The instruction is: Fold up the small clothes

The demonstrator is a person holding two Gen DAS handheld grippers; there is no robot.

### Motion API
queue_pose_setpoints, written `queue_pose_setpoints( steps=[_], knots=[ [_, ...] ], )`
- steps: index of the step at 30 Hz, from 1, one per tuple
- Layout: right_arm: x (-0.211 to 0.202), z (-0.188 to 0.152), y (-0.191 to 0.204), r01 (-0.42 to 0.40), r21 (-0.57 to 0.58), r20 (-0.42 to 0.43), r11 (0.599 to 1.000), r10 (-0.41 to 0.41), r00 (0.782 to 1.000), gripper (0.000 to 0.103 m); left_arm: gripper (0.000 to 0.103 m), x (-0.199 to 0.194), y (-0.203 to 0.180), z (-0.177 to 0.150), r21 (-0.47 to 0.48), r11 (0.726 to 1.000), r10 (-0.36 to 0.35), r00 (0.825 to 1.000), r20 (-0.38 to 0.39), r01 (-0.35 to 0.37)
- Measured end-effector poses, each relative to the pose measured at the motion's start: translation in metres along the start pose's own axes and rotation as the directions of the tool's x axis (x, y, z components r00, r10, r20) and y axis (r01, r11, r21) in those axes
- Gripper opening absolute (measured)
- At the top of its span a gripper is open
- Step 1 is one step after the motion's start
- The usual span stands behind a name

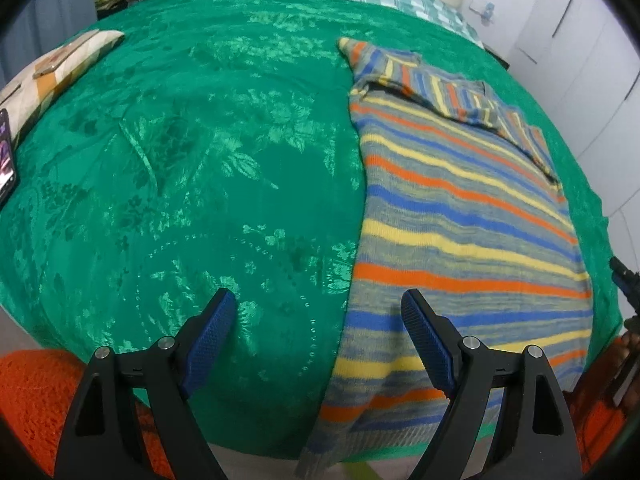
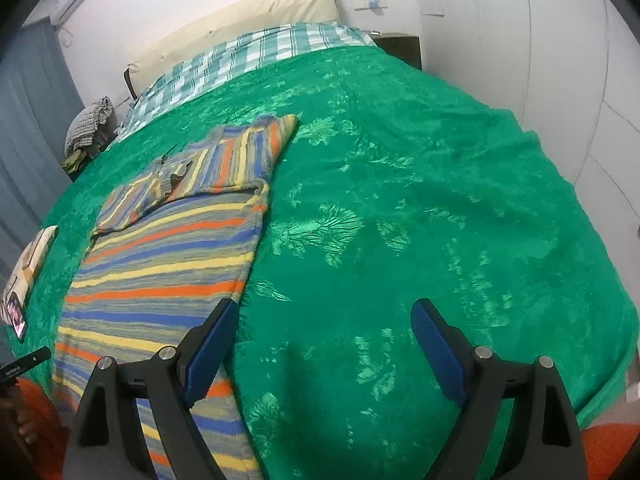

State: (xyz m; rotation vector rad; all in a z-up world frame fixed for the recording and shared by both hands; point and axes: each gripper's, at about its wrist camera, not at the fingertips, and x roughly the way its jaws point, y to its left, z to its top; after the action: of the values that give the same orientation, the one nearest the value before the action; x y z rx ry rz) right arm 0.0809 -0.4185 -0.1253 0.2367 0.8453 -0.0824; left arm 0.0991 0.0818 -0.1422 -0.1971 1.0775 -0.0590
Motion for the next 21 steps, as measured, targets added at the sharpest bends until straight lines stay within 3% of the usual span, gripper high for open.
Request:
queue_pose_setpoints(
  steps=[5, 21],
  knots=[
    [0.004, -0.003, -0.007, -0.001, 0.038, -0.028, 0.999, 0.002, 1.0, 0.087, 0.086, -0.002, 0.0, 0.001, -0.001, 1.0, 0.021, 1.0, 0.016, -0.021],
    [0.014, -0.011, 0.014, 0.01, -0.055, -0.042, 0.998, -0.013, 0.999, 0.087, 0.086, -0.002, -0.004, 0.003, 0.054, 0.995, 0.078, 0.996, 0.038, -0.08]
  ],
)
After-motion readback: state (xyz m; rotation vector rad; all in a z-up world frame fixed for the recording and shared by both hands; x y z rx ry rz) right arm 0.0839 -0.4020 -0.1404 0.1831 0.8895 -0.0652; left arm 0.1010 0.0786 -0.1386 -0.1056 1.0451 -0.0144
